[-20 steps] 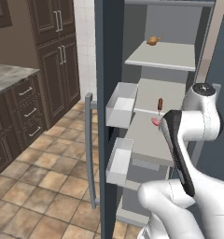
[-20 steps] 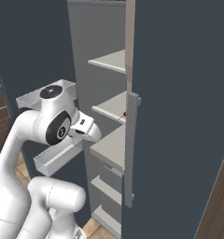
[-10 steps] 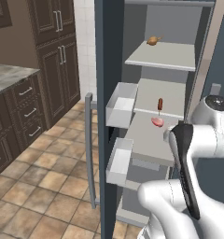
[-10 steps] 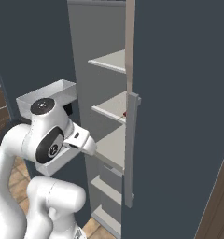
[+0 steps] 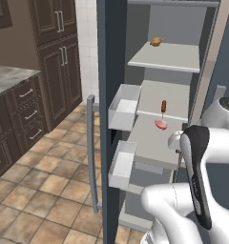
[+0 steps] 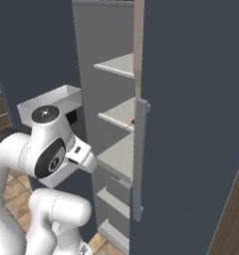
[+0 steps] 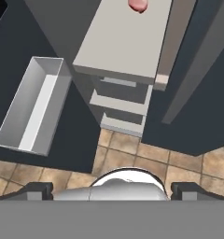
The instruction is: Store the hot dog in the freezer for long-term storage. Close the freezer door after placing the cooked food.
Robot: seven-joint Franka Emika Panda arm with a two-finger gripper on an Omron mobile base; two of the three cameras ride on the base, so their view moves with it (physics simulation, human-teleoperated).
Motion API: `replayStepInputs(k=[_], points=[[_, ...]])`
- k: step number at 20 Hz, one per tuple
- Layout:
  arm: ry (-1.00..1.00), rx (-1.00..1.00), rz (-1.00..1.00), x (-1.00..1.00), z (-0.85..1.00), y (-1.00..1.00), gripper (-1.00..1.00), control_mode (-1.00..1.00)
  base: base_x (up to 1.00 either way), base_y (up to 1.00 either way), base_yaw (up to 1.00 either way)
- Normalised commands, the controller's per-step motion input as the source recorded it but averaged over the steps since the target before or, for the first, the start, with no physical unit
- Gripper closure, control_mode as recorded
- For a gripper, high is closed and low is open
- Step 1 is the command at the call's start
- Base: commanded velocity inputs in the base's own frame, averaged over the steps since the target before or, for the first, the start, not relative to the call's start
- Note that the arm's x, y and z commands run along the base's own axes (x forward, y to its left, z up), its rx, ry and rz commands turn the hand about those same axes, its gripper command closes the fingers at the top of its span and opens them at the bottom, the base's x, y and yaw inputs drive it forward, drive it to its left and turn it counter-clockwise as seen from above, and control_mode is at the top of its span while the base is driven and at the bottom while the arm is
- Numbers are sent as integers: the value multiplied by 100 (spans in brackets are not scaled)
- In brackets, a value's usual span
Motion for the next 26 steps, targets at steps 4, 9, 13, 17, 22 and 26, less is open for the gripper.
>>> replayStepInputs(k=[4, 9, 13, 17, 22, 26], points=[[2, 1, 0, -20, 2, 28, -100, -100, 0, 0, 0], [1, 0, 0, -24, 0, 34, -100, -100, 0, 0, 0], [1, -2, 0, -29, 0, 33, -100, -100, 0, 0, 0], [0, -1, 0, -30, 0, 19, -100, -100, 0, 0, 0], [0, 0, 0, -9, -1, 0, -100, -100, 0, 0, 0], [0, 0, 0, -1, 0, 0, -100, -100, 0, 0, 0]])
